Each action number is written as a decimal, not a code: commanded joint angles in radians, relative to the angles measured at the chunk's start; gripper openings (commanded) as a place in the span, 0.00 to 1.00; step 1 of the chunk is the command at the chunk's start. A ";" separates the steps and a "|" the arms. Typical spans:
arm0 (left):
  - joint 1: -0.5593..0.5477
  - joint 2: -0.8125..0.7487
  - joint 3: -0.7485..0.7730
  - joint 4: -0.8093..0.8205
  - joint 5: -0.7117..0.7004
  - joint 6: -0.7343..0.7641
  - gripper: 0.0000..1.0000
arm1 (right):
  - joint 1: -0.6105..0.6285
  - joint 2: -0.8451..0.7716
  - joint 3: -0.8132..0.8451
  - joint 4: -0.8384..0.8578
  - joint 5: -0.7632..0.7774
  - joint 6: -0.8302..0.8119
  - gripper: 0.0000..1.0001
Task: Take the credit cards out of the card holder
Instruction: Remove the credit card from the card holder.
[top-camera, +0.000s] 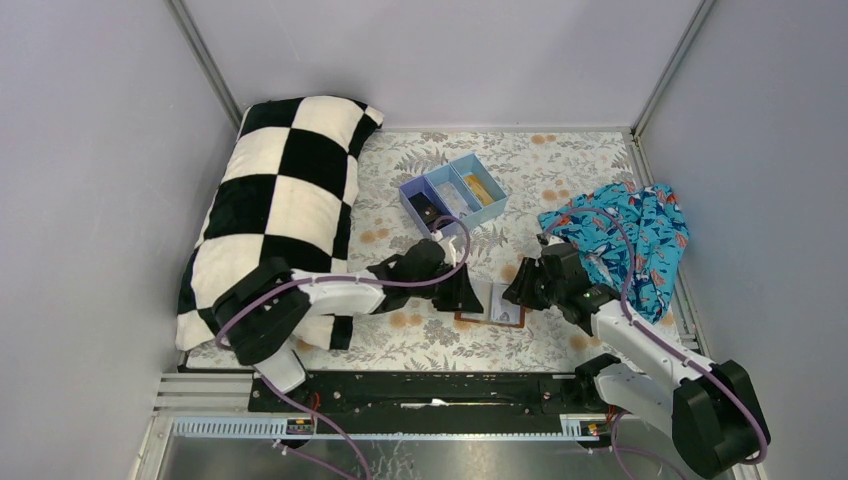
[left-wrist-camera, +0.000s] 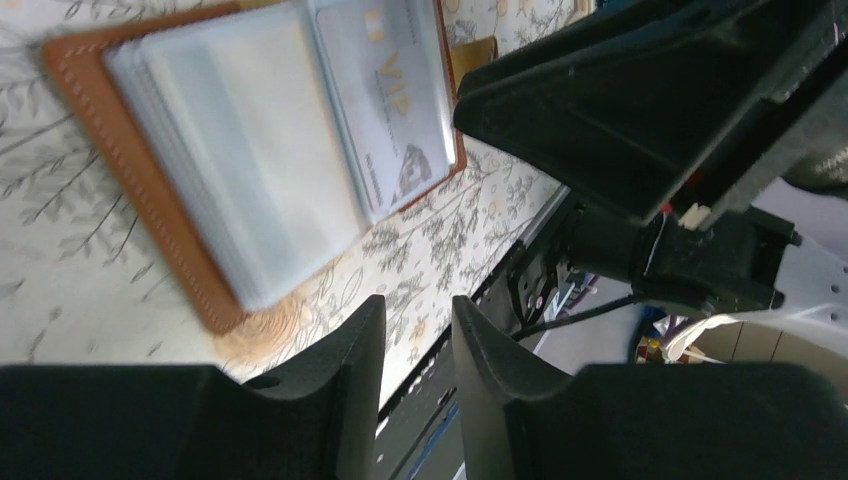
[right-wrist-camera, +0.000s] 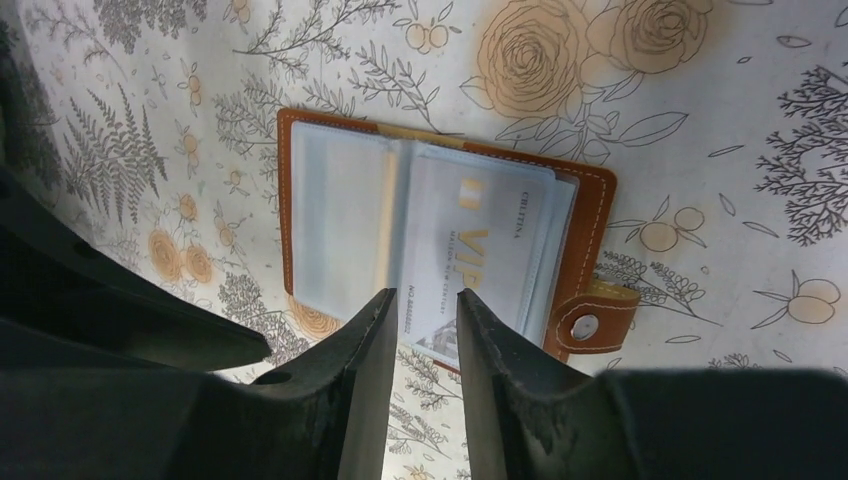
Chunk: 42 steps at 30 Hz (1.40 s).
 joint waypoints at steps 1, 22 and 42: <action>-0.009 0.084 0.099 0.103 0.016 -0.053 0.35 | 0.004 0.028 0.004 0.050 0.058 0.022 0.36; -0.012 0.265 0.235 0.005 0.003 -0.024 0.34 | 0.003 0.125 -0.014 0.068 0.086 -0.029 0.35; -0.012 0.297 0.232 -0.019 -0.003 -0.017 0.32 | 0.003 0.101 -0.046 0.070 0.083 -0.034 0.35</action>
